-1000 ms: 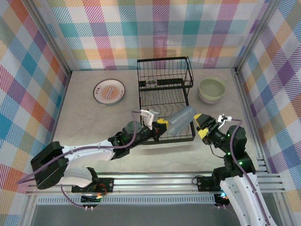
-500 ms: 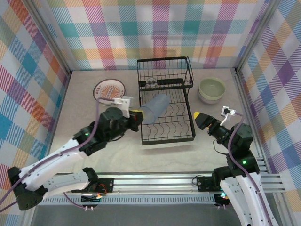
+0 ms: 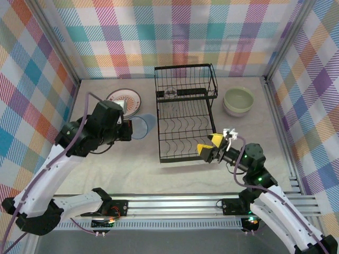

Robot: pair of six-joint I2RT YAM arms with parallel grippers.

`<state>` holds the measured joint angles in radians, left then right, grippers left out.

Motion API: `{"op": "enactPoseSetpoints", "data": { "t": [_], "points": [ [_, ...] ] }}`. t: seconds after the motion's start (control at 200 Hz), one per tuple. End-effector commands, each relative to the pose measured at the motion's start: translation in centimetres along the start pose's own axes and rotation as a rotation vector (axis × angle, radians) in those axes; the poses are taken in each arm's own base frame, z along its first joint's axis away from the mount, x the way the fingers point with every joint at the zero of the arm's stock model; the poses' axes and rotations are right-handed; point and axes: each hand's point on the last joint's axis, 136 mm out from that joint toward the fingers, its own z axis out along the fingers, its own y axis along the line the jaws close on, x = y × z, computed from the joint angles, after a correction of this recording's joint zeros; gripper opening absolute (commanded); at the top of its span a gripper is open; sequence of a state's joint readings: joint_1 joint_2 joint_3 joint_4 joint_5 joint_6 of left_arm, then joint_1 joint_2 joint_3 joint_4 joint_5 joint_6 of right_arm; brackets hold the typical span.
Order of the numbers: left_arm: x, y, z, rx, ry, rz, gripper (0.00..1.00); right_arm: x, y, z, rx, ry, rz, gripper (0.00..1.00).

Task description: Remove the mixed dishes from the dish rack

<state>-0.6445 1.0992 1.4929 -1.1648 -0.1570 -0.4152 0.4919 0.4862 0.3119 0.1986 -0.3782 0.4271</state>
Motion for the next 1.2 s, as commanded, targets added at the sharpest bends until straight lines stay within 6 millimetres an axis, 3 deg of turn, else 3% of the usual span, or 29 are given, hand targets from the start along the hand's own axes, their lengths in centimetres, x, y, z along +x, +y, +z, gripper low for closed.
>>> {"op": "enactPoseSetpoints", "data": {
  "t": [0.0,0.295,0.475,0.585,0.785,1.195],
  "points": [
    [1.2,0.9,0.5,-0.017,0.136,0.005,0.0,-0.5,1.9,0.4,-0.093,-0.076,-0.167,0.99],
    [-0.7,2.7,5.1,-0.028,0.265,-0.103,0.0,3.5,4.4,2.2,-0.187,-0.018,-0.301,0.99],
    [-2.2,3.9,8.2,-0.05,0.324,-0.139,0.0,4.5,6.5,2.0,-0.273,-0.037,-0.342,0.99],
    [-2.8,5.3,10.5,-0.067,0.381,-0.173,0.0,5.8,6.6,2.4,-0.281,-0.003,-0.362,0.99],
    [-3.9,7.2,13.3,-0.107,0.455,-0.191,0.0,6.6,6.9,3.2,-0.293,0.014,-0.377,0.99],
    [-5.2,9.3,18.4,-0.143,0.541,-0.21,0.0,7.9,6.6,4.2,-0.284,0.051,-0.383,0.99]
  ]
}}
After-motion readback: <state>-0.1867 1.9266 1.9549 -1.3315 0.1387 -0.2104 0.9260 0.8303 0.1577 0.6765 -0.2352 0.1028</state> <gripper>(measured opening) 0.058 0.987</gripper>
